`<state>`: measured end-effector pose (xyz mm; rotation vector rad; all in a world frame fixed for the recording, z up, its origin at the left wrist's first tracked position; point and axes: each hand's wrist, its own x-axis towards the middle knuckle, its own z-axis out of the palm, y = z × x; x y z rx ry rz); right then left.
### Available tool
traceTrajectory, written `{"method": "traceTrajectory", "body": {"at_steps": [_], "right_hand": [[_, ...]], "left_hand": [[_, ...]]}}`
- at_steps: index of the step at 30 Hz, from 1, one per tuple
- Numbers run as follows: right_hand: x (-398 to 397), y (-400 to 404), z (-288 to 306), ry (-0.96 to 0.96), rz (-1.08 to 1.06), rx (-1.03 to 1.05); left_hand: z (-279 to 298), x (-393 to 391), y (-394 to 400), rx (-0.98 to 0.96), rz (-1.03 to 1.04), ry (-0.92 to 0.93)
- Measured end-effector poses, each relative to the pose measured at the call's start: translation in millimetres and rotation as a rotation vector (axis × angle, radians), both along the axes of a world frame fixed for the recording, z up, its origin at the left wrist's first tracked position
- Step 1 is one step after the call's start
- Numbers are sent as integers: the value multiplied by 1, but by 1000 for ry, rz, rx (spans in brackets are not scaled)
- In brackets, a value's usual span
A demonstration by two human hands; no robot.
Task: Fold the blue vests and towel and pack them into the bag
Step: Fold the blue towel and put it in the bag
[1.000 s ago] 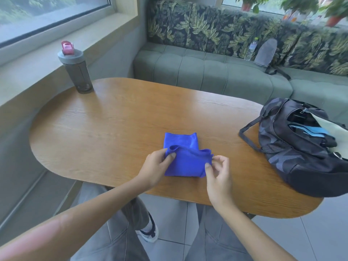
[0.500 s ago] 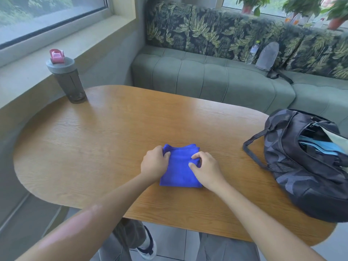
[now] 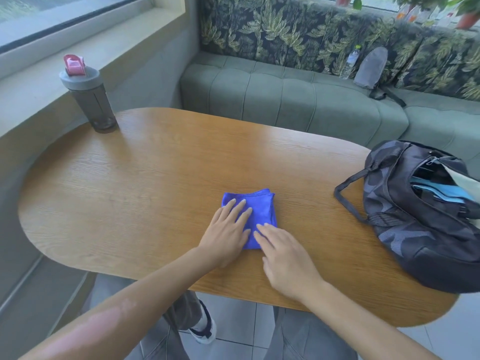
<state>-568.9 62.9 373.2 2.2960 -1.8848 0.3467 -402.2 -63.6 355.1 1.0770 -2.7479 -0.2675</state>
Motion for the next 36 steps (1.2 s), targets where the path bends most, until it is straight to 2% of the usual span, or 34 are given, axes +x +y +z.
{"method": "traceTrajectory", "body": {"at_steps": [6, 9, 13, 15, 18, 23, 26, 31, 36], "right_hand": [[2, -28, -17, 268, -44, -25], [-15, -30, -17, 377, -23, -5], [-36, -17, -12, 378, -13, -43], [-40, -11, -13, 281, -42, -63], [-39, 1, -18, 38, -118, -57], [-23, 25, -14, -321, -224, -70], [-14, 30, -14, -436, -235, -147], [1, 24, -10, -633, -245, -172], [8, -1, 2, -717, -409, -111]], "left_hand": [[0, 5, -2, 56, -44, -118], [0, 10, -5, 94, -64, -112], [1, 16, -6, 137, -128, -80], [1, 24, -4, 117, -184, -35], [-4, 38, 2, 53, -233, 116], [-16, 51, 15, -146, -288, 260], [-14, 54, 24, -61, -245, 354], [9, 46, 28, 269, -4, 510], [20, 27, 9, 384, 204, 543]]}}
